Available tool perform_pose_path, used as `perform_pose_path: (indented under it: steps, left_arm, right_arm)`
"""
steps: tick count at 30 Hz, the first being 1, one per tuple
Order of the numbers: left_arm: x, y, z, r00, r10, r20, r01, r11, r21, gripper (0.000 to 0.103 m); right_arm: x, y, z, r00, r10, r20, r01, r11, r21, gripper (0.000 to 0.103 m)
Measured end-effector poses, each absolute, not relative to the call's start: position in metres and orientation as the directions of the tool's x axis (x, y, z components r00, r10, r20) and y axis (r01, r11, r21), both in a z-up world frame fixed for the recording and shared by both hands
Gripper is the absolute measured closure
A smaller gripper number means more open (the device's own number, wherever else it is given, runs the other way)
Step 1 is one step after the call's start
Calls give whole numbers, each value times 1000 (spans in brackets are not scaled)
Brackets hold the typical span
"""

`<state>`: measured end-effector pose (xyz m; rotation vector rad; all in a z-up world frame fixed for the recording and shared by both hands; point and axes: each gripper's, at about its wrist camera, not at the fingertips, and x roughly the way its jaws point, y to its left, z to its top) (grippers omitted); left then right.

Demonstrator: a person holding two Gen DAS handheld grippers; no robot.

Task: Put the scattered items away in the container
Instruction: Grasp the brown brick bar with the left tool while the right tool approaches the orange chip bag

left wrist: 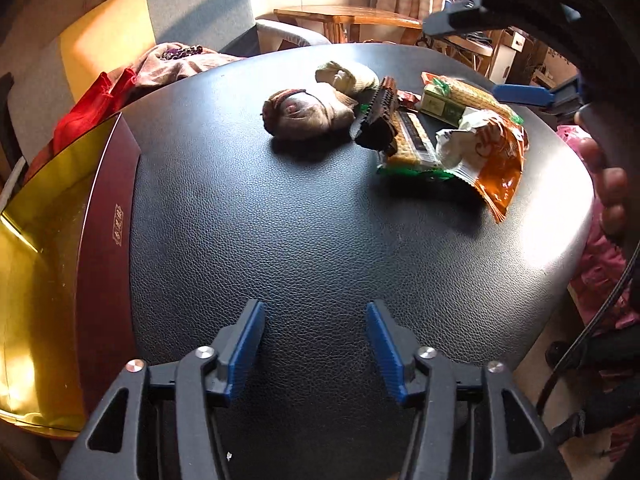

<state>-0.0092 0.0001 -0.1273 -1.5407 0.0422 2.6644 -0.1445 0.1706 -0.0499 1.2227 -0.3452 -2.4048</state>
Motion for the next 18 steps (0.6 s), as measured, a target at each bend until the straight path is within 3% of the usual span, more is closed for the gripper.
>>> perform_pose_path:
  steps: [6,12,18]
  left_arm:
    - [-9,-3,-131,-496,53,-867,-68,-997,-22,42]
    - [-11,-4,-130,-498,54,-865,-63,-998,-26,42]
    - [-15,-2,-130,-489,55,-871,-42,-998,-40,40]
  right_arm:
    - [-146,158,-71,-475,-520,-710,281,-854,438,0]
    - [-131,179,-72,-503,-440,-744,250,-898,362,0]
    - [-108,217,-60,-558,-450,-697,205,-889,410,0]
